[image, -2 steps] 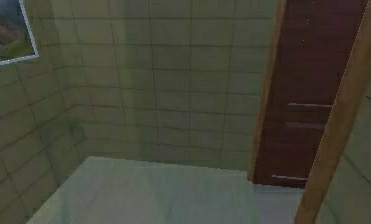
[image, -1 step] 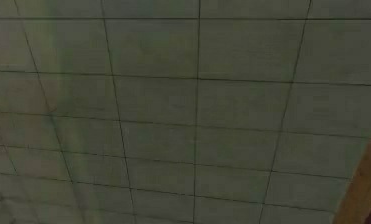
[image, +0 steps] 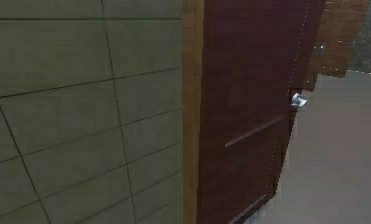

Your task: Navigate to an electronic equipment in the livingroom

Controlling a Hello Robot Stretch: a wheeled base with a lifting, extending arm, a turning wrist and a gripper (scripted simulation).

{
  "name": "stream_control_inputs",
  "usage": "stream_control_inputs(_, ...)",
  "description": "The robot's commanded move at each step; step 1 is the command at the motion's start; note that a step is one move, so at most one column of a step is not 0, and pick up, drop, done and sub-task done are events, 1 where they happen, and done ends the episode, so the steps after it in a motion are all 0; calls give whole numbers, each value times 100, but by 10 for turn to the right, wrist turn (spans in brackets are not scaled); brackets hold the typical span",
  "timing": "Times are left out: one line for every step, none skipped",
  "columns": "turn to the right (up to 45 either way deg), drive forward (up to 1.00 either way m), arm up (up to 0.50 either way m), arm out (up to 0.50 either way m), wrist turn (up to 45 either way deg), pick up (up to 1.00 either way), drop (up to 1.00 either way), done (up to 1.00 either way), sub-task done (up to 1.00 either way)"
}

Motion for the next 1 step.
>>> stream_control_inputs(240,0,0,0,0,0,0,0,0)
